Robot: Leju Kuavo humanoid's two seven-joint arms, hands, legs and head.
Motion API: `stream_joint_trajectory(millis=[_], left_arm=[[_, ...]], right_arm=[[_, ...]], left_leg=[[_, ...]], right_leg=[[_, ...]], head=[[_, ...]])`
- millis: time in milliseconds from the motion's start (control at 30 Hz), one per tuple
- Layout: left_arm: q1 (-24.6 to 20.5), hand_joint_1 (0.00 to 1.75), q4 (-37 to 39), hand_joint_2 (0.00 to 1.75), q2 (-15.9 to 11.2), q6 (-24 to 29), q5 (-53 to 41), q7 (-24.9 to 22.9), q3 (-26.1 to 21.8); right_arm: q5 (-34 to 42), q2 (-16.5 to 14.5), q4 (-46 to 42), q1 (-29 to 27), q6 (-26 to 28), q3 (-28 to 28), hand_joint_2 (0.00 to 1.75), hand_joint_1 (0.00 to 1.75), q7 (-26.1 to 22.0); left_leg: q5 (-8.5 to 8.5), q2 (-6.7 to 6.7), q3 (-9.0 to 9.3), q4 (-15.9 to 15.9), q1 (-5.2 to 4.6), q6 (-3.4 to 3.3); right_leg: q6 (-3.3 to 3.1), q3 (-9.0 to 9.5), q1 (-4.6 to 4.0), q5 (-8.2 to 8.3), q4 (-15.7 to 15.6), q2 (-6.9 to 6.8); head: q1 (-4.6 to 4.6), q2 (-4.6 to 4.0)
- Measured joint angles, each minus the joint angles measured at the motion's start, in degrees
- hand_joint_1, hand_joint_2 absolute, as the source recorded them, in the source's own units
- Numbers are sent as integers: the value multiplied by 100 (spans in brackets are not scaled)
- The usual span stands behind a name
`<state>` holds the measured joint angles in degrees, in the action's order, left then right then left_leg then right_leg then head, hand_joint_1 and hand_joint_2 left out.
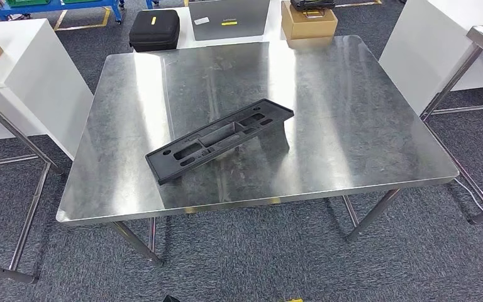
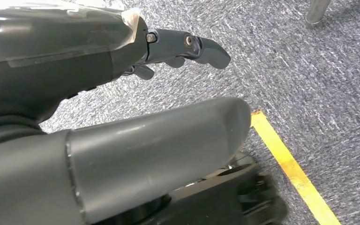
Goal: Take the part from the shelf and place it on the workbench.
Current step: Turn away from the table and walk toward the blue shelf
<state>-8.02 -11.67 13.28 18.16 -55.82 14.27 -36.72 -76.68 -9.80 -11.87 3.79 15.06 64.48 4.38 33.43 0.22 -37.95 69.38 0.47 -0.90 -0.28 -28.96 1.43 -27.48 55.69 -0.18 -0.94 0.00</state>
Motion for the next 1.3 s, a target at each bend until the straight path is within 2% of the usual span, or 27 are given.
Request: stream_joint_trajectory(millis=[33,67,100,167,200,233,267,367,433,500,667,800,1200,1300], left_arm=[[2,0,0,0,-2,0,0,0,0],[4,0,0,0,-4,0,0,0,-1],[5,0,0,0,-6,0,-1,0,-1],[3,0,0,0,-10,0,0,3,-2],[0,0,0,0,-11,0,0,7,-1],[-3,0,0,0,-12,1,0,12,-1],[-4,0,0,0,-12,2,0,16,0],[-3,0,0,0,-11,12,-3,42,1],[-5,0,0,0,-5,30,-33,75,8],[-5,0,0,0,2,57,-72,97,15],[-5,0,0,0,3,108,-110,94,17],[-5,0,0,0,3,120,-110,72,17],[-5,0,0,0,3,143,-110,53,15],[-7,0,0,0,1,163,-110,46,15]], right_arm=[[1,0,0,-7,-2,1,0,0,2],[1,1,0,-13,-4,1,0,0,4],[1,2,0,-15,-7,2,0,0,7],[1,-4,0,-13,-12,2,0,0,12],[1,-8,0,-8,-13,1,0,0,16],[1,-11,0,-3,-13,1,0,0,21],[1,-13,0,1,-13,1,0,0,25],[1,-18,0,6,-9,1,0,0,33],[1,-16,0,7,-1,1,0,0,45],[-2,-15,0,7,4,1,0,0,50],[-65,-19,0,6,-9,-7,0,0,15],[-80,-19,0,7,-13,-43,0,0,15],[-97,-19,0,7,-97,-101,0,0,-26],[-103,-32,0,9,-110,-136,0,0,-35]], left_leg=[[119,-5,-105,284,19,24],[127,-7,-127,394,37,38],[20,-7,-35,272,52,42],[-330,-14,392,-463,72,20],[-454,-22,586,-821,66,1],[-521,-30,706,-1063,53,-22],[-529,-37,742,-1164,35,-47],[-601,-31,719,-1237,-2,-160],[-644,-33,729,-1305,-28,-181],[-635,-42,719,-1293,-83,-161],[-659,-42,698,-1280,-141,-221],[-671,-42,682,-1275,-159,-238],[-679,-41,667,-1273,-152,-245],[-689,-47,663,-1275,-161,-294]], right_leg=[[-2,-24,-3,11,8,0],[1,-43,-6,17,18,0],[2,-54,-5,22,28,3],[12,-57,-5,26,42,14],[32,-65,-21,31,49,20],[60,-79,-32,40,53,23],[100,-99,-42,53,52,24],[225,-150,-58,71,50,23],[207,-182,-88,74,22,26],[182,-195,-88,108,-35,33],[268,-203,-36,174,-52,38],[303,-185,-17,196,-53,39],[317,-197,-16,205,-51,39],[376,-180,22,243,-96,38]], head=[[-1,0],[-2,0],[-1,0],[-2,0],[1,0],[2,0],[3,0],[7,0],[37,0],[59,0],[54,0],[52,0],[51,0],[40,0]])
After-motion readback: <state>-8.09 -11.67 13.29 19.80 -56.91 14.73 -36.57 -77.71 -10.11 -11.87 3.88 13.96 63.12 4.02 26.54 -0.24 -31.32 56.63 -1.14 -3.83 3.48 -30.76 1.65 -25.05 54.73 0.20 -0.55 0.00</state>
